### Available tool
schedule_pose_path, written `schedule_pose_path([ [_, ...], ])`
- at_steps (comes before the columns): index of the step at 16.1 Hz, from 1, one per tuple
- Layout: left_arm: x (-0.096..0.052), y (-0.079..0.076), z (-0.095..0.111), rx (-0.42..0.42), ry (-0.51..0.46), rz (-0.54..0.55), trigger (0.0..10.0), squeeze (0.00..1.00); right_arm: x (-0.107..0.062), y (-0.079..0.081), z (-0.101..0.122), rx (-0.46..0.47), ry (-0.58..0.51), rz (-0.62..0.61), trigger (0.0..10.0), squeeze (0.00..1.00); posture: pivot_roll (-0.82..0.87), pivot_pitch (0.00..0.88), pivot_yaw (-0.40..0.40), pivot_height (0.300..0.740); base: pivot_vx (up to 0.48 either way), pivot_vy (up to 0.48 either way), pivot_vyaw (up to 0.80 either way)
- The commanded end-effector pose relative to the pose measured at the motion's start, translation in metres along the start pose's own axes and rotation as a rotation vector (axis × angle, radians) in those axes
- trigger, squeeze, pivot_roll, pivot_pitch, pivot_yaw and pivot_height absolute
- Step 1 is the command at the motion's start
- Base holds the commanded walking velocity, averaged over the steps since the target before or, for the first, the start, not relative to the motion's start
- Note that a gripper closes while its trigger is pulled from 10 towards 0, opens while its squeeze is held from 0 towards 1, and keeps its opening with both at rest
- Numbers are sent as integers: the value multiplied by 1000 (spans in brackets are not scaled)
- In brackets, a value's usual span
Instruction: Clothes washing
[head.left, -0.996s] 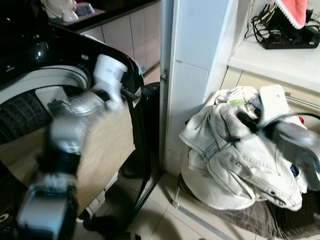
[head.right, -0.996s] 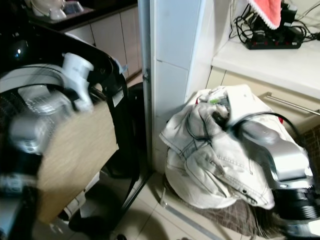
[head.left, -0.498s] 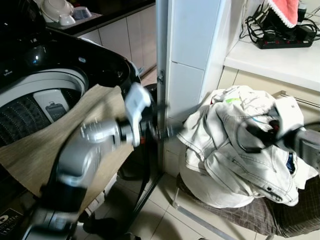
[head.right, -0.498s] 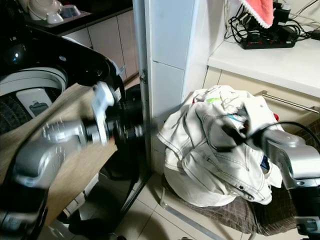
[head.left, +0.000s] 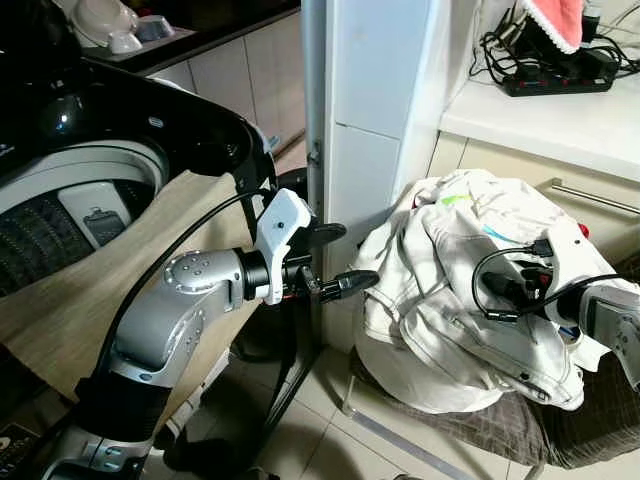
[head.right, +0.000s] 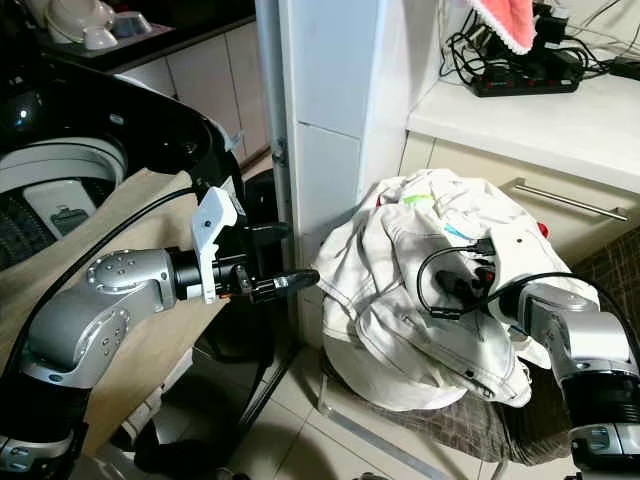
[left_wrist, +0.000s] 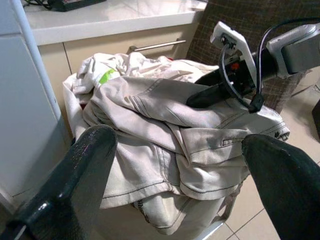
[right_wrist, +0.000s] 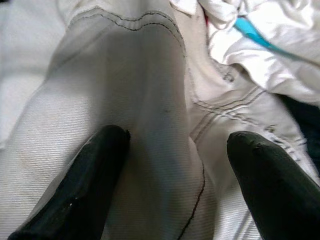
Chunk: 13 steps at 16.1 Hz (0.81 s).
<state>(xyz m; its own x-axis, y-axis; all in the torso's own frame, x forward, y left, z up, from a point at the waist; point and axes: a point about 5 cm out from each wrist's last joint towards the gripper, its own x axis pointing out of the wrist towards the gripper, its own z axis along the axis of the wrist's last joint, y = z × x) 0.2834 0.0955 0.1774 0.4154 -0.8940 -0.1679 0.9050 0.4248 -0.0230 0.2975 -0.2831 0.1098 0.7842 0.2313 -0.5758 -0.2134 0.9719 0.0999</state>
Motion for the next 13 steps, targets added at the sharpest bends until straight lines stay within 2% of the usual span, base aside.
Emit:
schedule_pose_path([
  [1, -1, -1, 3, 22, 6, 2, 10000, 0, 3, 5, 4, 48, -29, 54, 0, 0, -115, 0, 45, 740, 0, 0, 0],
  [3, 0, -1, 4, 26, 10, 9, 10000, 0, 3, 3, 1, 94, -25, 69, 0, 0, -114, 0, 44, 740, 0, 0, 0],
  [9, 0, 0, 4, 28, 13, 21, 10000, 0, 2, -2, -1, 155, -31, 74, 0, 0, -118, 0, 43, 740, 0, 0, 0],
  [13, 1, 0, 3, 25, 14, 31, 10000, 0, 2, -2, 1, 169, -32, 84, 0, 0, -120, 0, 41, 740, 0, 0, 0],
])
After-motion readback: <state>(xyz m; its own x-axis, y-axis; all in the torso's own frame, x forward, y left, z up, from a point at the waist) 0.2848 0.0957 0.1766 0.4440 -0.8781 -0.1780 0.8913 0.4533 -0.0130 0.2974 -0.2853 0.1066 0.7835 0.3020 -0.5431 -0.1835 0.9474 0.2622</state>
